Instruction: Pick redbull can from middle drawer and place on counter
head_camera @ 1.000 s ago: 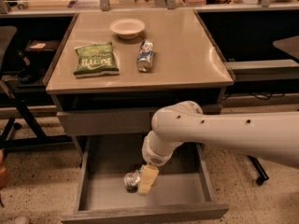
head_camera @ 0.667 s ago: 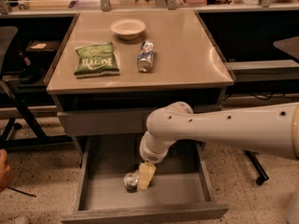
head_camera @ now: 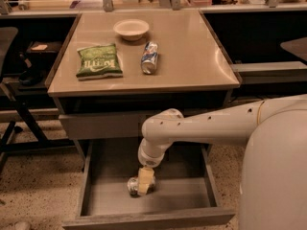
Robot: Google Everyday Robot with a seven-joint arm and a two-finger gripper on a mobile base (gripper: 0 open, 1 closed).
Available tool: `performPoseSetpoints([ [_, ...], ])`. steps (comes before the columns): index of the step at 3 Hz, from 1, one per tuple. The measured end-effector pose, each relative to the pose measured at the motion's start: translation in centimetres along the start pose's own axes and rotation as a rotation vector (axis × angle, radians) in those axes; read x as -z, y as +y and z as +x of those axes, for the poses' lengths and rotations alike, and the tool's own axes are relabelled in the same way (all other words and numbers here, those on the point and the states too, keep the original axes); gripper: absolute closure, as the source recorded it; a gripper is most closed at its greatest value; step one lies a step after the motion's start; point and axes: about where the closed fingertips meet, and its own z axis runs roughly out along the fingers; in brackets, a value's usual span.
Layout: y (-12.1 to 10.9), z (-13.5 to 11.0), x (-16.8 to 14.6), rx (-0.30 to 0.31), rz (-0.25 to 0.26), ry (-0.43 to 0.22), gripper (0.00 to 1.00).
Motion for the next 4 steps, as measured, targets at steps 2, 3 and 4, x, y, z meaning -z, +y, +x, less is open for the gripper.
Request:
performPoseSetpoints([
  [2,0.2,1.5,-6.1,-0.024,-0.063,-0.071,0.00],
  [3,-0.4,2.5,-8.8,-0.027,-0.075,-0.083,0.00],
  [4,-0.6,3.2,-10.8,-0.030,-0.087,-0.096,0.00],
])
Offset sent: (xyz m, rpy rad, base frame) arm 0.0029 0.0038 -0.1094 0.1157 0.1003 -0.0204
